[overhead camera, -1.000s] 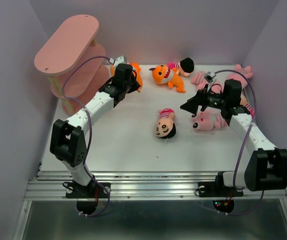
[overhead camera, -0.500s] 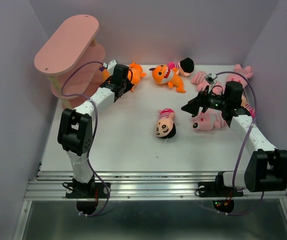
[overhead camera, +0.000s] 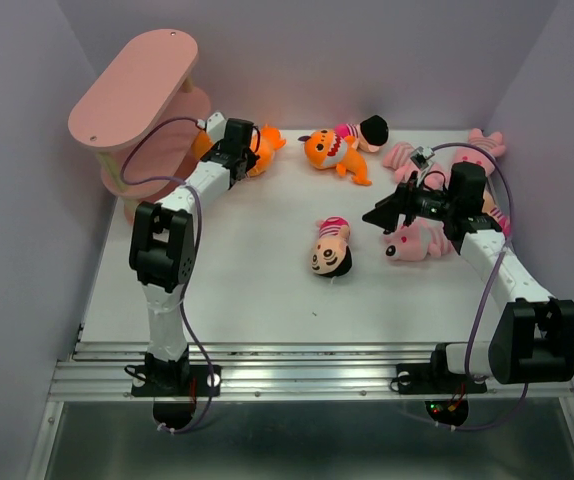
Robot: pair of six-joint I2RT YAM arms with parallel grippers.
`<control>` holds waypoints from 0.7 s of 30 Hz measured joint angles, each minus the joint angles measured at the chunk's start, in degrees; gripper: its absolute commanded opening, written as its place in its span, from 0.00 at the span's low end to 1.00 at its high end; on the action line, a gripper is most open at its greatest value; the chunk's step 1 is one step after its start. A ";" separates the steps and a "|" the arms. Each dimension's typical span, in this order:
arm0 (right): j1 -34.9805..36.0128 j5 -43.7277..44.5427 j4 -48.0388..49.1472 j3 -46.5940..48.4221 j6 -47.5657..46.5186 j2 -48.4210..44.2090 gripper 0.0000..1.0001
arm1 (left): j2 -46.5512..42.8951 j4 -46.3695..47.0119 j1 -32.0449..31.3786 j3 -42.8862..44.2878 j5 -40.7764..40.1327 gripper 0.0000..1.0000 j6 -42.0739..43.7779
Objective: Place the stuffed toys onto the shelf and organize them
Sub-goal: Place the stuffed toy onto shelf
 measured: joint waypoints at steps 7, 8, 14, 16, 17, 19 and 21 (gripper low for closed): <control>0.00 -0.63 0.00 0.00 0.00 0.00 1.00 | 3.54 -1.77 1.42 5.11 -4.09 0.00 -0.68; -0.04 -0.72 0.00 0.00 0.02 0.00 1.00 | 4.07 -1.70 1.66 5.77 -4.57 0.00 -0.85; -0.44 -0.81 0.00 0.00 0.02 0.00 1.00 | 6.71 -1.92 3.37 8.79 -4.87 0.00 -1.99; -0.42 -0.81 0.00 0.00 0.02 -0.04 1.00 | 8.22 -2.16 4.09 10.49 -4.87 0.00 -2.01; -0.42 -0.81 0.02 0.00 0.00 -0.09 1.00 | 8.70 -2.12 4.33 11.08 -4.90 0.00 -2.01; -0.44 -0.81 0.02 0.00 0.02 -0.09 1.00 | 9.84 -2.12 4.70 12.22 -4.90 0.00 -1.99; -0.42 -0.81 0.02 0.00 0.02 -0.09 1.00 | 10.43 -2.25 4.83 13.05 -4.90 0.00 -1.97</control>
